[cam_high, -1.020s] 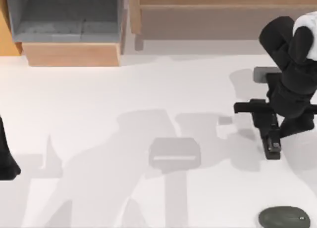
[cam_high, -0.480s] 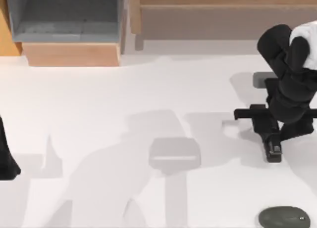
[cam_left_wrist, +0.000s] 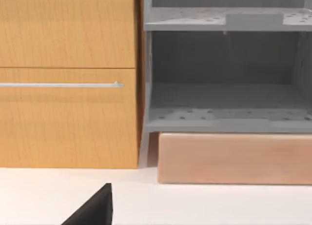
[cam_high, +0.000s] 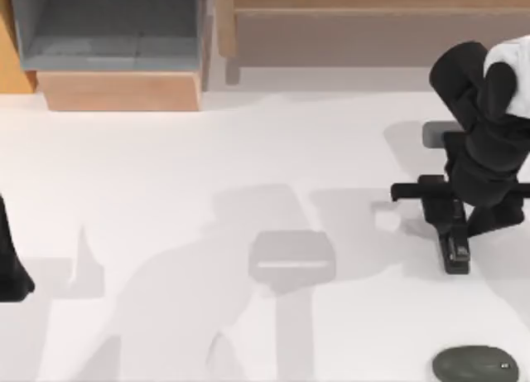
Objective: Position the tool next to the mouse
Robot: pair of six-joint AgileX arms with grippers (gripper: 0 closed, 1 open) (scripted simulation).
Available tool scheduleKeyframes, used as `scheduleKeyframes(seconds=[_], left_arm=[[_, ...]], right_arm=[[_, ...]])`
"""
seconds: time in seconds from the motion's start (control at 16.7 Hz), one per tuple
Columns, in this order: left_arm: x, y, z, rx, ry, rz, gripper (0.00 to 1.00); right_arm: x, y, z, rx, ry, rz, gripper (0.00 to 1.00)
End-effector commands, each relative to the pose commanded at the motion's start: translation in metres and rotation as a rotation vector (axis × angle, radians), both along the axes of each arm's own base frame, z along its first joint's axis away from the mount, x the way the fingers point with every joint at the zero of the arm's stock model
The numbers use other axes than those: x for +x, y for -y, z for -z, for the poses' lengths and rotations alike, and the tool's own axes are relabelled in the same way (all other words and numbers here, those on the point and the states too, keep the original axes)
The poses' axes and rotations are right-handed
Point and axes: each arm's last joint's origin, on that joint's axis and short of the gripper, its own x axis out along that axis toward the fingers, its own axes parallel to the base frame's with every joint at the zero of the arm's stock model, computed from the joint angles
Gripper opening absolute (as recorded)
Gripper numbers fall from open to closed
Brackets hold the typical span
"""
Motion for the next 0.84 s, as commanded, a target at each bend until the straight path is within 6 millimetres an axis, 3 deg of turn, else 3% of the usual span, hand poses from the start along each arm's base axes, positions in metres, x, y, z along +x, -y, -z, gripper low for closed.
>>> scheduleKeyframes(seconds=[0.48, 0.84], left_arm=[[0.0, 0.0, 0.0, 0.0, 0.0, 0.0, 1.0], [0.0, 0.0, 0.0, 0.0, 0.0, 0.0, 1.0]], right_arm=[[0.0, 0.0, 0.0, 0.0, 0.0, 0.0, 0.98], [0.0, 0.0, 0.0, 0.0, 0.0, 0.0, 1.0]])
